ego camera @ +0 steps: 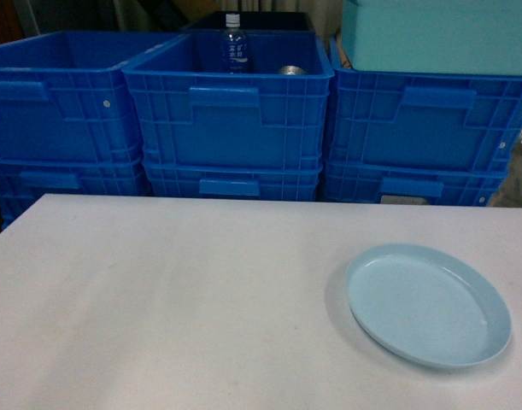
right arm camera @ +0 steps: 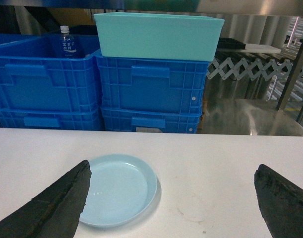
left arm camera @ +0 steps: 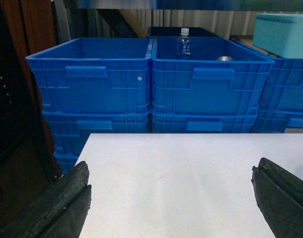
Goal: Place blue tray on left shelf second layer neatly
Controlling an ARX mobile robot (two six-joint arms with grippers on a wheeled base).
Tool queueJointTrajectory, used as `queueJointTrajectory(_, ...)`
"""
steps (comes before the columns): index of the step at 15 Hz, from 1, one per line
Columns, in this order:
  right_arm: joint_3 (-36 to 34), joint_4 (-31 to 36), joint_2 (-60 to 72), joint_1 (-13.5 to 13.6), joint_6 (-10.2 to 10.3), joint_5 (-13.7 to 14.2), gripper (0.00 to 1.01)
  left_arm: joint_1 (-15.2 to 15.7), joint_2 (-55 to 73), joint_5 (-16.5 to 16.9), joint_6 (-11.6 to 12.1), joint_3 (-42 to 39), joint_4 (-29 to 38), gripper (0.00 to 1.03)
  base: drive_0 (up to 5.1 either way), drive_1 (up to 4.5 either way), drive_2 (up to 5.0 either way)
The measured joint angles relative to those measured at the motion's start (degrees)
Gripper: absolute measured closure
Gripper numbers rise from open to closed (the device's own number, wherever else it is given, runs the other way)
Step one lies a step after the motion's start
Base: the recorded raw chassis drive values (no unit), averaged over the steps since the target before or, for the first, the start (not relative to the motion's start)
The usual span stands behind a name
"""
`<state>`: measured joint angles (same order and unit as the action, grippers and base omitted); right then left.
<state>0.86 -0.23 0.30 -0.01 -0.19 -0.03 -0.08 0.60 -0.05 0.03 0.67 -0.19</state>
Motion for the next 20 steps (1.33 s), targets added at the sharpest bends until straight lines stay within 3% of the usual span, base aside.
queueJointTrajectory(8,0.0,0.0,0.0,0.0,0.0,0.0,0.03,0.0,0.0,0.0,0.0,0.0,0.0,0.05,0.0,0.00,0.0)
queueJointTrajectory(9,0.0,3.3,1.7,-0.1,0.0,-0.7,0.03,0.0,0.0,0.0,0.0,0.0,0.0,0.05,0.0,0.00,0.0)
queueJointTrajectory(11,0.1,16.0,15.3,-0.8,-1.1,-1.1,0.03,0.0,0.0,0.0,0.0,0.0,0.0,0.05,0.0,0.00,0.0)
queueJointTrajectory(13,3.6,29.8,33.9,0.5,-4.2,-1.2,0.03,0.0,0.0,0.0,0.0,0.0,0.0,0.05,0.0,0.00,0.0)
queueJointTrajectory(15,9.9,38.5,50.9,1.2,-7.1,-1.3,0.03,0.0,0.0,0.0,0.0,0.0,0.0,0.05,0.0,0.00,0.0)
queueJointTrajectory(18,19.9,32.5,74.9,0.0,-8.0,-2.9,0.03,0.0,0.0,0.0,0.0,0.0,0.0,0.05,0.0,0.00,0.0)
queueJointTrajectory(20,27.4,33.5,84.7,-0.9,-9.0,-2.5,0.03,0.0,0.0,0.0,0.0,0.0,0.0,0.05,0.0,0.00,0.0)
